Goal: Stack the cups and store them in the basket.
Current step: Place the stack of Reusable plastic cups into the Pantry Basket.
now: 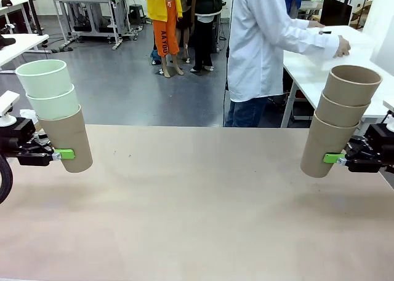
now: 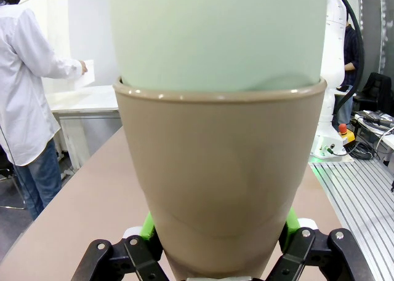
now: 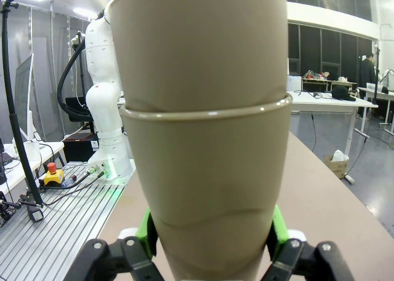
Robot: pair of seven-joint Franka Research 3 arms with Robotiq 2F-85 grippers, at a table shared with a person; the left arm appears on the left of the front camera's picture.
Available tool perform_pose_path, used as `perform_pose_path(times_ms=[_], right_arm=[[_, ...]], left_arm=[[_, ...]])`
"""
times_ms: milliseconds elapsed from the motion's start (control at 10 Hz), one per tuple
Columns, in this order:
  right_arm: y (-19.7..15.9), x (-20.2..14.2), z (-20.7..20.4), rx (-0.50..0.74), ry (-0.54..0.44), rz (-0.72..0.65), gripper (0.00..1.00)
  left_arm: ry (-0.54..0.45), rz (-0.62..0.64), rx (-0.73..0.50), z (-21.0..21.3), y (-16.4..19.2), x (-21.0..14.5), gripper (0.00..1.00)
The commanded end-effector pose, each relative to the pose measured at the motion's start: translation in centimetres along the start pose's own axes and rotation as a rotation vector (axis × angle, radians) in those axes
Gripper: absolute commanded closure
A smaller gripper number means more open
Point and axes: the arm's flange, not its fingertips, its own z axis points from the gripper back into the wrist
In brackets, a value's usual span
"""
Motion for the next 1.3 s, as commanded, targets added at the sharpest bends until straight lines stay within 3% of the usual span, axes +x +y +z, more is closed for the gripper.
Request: perform_pose_path(times_ms=[0, 1200], right_arm=[[-0.06, 0.45, -0.05, -0.004, -0.006, 0.006, 0.15], [-0.06, 0.45, -0.05, -0.004, -0.006, 0.006, 0.15]], left_arm=[[-0.008, -0.01, -0.001, 0.04, 0.1, 0.5, 0.16], [-0.008, -0.01, -0.001, 0.04, 0.1, 0.5, 0.16]])
